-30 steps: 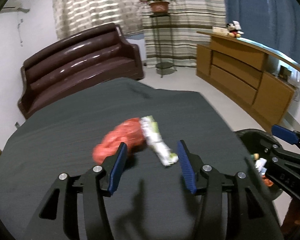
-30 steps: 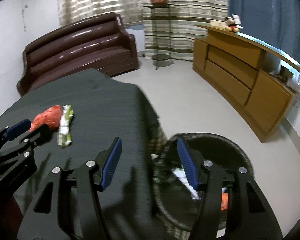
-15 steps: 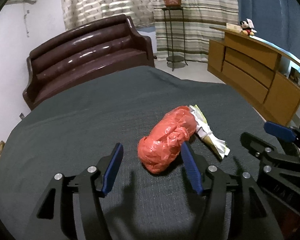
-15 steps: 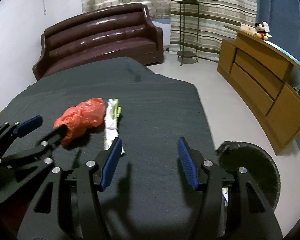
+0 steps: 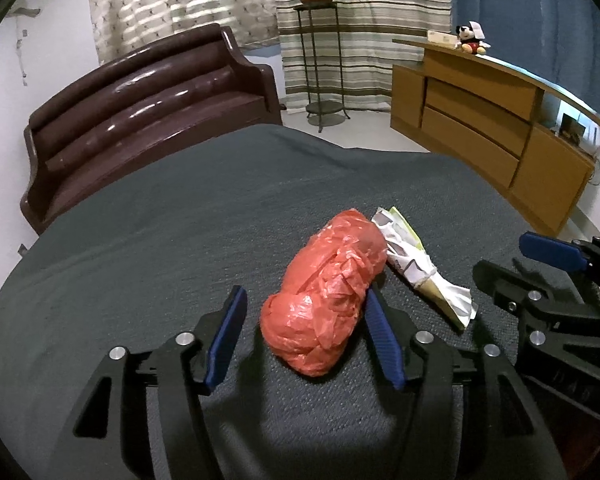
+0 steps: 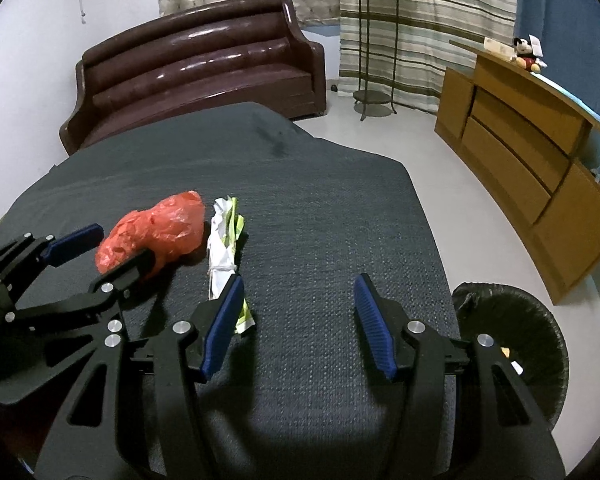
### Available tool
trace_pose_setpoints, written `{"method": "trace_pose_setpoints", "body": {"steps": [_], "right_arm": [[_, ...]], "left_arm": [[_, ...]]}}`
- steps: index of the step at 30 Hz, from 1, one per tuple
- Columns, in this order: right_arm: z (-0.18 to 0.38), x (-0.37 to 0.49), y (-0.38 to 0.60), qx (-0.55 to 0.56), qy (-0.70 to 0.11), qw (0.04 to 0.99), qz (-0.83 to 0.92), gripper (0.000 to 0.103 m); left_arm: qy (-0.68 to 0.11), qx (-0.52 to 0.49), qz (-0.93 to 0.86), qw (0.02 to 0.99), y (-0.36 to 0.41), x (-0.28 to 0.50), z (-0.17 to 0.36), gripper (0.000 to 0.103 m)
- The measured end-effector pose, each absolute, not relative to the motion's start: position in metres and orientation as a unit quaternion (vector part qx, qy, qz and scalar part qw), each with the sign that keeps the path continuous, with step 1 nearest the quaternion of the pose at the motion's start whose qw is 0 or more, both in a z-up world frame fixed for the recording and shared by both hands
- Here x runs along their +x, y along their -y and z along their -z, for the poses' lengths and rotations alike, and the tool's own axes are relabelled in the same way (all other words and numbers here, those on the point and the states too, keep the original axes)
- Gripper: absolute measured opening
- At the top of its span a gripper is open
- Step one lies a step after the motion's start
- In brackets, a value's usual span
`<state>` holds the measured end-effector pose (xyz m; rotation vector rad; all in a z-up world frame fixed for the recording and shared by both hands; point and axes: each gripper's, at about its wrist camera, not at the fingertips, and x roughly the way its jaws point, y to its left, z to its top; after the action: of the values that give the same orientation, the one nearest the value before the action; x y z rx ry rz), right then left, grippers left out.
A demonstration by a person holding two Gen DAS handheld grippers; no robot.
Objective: Collect trash
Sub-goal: 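Grasp the red plastic bag with the left gripper while the right gripper grasps the white packet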
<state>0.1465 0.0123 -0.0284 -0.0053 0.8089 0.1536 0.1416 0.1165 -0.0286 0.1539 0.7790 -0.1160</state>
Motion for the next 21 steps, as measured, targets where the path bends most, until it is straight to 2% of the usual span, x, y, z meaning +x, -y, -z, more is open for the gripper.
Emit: {"method": "trace_pose_setpoints", "body": {"steps": [1, 5, 21], "right_arm": [[0.029, 0.148, -0.011, -0.001, -0.394, 0.916, -0.075, 0.056], [0.029, 0.15, -0.007, 0.0, -0.395, 0.915, -0.075, 0.056], [0.033, 0.152, -0.018, -0.013, -0.395, 0.915, -0.085, 0.056]], "left_arm": [[-0.38, 0.074, 0.061, 0.92, -0.116, 0.142, 0.029, 0.05], [-0.377, 0.075, 0.071, 0.921, -0.115, 0.142, 0.029, 0.046], [-0.369, 0.034, 0.027, 0.929, -0.146, 0.134, 0.02, 0.043]]}}
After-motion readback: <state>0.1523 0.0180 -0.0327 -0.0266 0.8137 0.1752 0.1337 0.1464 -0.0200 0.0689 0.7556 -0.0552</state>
